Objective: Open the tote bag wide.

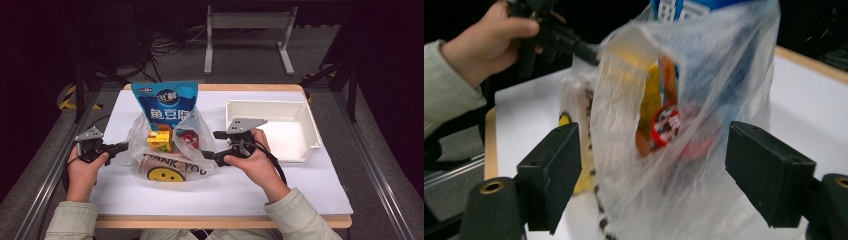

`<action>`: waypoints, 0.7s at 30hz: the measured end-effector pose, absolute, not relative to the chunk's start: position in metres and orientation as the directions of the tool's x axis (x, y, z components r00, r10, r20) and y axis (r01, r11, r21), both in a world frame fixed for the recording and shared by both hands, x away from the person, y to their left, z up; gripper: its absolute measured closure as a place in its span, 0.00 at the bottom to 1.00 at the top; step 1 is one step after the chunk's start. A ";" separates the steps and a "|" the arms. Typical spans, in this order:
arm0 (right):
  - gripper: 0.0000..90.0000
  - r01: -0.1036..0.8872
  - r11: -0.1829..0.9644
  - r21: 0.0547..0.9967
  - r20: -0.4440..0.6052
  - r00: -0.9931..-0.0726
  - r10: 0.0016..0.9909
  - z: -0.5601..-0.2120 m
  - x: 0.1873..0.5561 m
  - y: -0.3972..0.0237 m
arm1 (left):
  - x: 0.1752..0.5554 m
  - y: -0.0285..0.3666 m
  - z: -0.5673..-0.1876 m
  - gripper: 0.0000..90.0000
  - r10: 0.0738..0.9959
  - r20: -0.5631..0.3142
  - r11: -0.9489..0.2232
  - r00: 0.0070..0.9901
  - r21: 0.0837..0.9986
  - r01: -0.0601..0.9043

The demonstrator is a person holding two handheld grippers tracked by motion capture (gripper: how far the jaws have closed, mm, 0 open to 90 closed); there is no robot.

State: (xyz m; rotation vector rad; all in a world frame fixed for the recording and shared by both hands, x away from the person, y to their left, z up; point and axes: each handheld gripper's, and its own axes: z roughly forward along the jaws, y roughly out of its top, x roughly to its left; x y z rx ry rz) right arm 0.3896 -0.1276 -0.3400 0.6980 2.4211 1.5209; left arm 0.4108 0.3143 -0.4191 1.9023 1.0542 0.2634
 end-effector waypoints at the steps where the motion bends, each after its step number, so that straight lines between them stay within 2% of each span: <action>1: 0.25 0.284 0.360 0.889 0.080 -0.869 0.488 -0.340 0.390 -0.128 | 0.411 0.314 -0.419 0.99 0.758 -0.227 -0.215 0.611 0.798 0.563; 6: 0.23 0.258 0.306 0.916 0.063 -0.849 0.525 -0.332 0.402 -0.118 | 0.410 0.315 -0.419 0.99 0.757 -0.222 -0.220 0.615 0.799 0.560; 21: 0.16 0.249 0.267 0.931 0.059 -0.824 0.564 -0.338 0.419 -0.094 | 0.410 0.314 -0.418 0.99 0.745 -0.222 -0.229 0.629 0.800 0.554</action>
